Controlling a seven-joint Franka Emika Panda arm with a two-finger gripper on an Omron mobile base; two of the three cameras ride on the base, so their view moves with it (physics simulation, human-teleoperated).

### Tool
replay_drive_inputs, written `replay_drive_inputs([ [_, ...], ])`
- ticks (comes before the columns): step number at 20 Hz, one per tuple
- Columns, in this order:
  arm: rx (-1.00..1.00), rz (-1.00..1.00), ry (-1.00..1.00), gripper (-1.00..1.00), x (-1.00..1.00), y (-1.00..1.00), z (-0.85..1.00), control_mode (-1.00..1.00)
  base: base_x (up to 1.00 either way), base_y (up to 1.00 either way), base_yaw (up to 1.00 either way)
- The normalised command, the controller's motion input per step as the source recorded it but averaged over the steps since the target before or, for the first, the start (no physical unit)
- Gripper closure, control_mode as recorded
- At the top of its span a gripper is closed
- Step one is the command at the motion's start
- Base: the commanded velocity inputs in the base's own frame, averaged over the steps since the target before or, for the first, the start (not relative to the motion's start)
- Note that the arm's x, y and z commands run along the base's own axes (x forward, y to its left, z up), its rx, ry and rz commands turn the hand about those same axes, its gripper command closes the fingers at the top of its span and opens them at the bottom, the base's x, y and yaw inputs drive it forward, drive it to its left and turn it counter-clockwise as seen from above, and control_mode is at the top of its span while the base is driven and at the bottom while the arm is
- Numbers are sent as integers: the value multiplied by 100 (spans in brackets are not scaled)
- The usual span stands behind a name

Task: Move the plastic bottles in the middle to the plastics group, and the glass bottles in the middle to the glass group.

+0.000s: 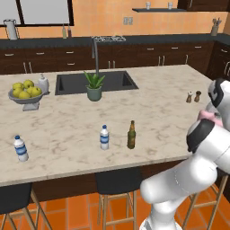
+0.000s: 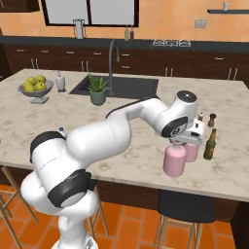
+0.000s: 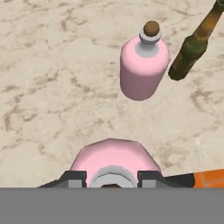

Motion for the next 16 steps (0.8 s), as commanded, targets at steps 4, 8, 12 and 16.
replay_drive_inputs([
  [4, 0, 3, 0, 100, 0, -27, -8, -100, 0, 0, 0],
  [8, 0, 3, 0, 100, 8, -22, -20, -100, 0, 0, 0],
  [12, 0, 5, 0, 100, 27, -16, -27, -100, 0, 0, 0],
  [16, 0, 6, 0, 100, 19, -16, -7, -100, 0, 0, 0],
])
